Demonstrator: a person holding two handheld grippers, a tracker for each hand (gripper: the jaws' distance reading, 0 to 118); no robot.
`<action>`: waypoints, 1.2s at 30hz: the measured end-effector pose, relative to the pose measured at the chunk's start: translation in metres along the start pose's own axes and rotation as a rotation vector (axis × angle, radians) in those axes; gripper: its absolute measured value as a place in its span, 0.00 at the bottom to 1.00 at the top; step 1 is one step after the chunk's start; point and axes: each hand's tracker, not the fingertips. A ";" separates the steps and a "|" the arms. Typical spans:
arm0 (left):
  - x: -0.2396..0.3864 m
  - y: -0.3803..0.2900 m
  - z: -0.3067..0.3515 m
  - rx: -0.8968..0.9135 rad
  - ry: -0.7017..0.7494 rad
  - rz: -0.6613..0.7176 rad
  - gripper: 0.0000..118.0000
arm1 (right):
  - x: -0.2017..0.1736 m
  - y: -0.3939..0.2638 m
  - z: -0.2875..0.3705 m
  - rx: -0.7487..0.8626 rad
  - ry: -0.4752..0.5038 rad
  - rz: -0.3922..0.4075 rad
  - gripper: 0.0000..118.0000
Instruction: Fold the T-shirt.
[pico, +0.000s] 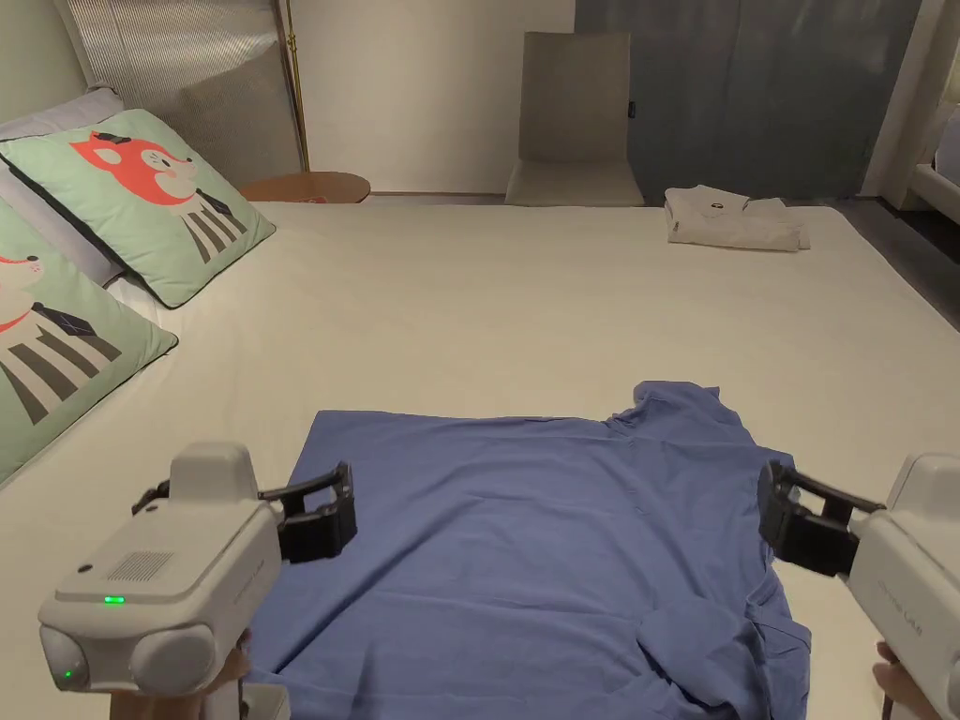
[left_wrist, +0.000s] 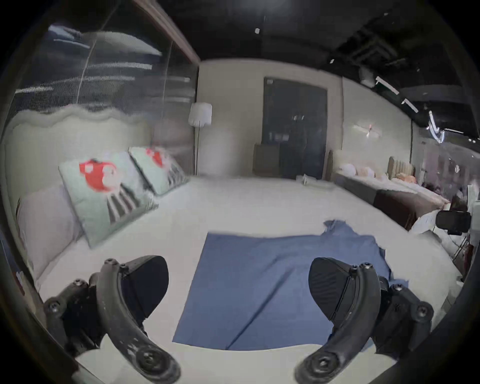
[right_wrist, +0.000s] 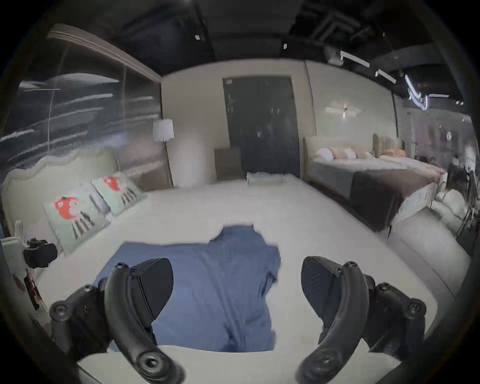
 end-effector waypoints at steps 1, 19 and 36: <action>0.004 0.006 0.000 0.031 -0.010 -0.002 0.91 | -0.002 0.005 0.002 0.028 -0.002 0.008 0.89; 0.017 0.016 -0.019 0.090 -0.040 0.045 0.00 | -0.013 0.010 -0.004 0.113 -0.045 0.115 0.00; -0.036 0.057 -0.196 -0.294 -0.046 0.071 0.00 | -0.014 0.033 -0.091 0.098 -0.032 0.139 0.00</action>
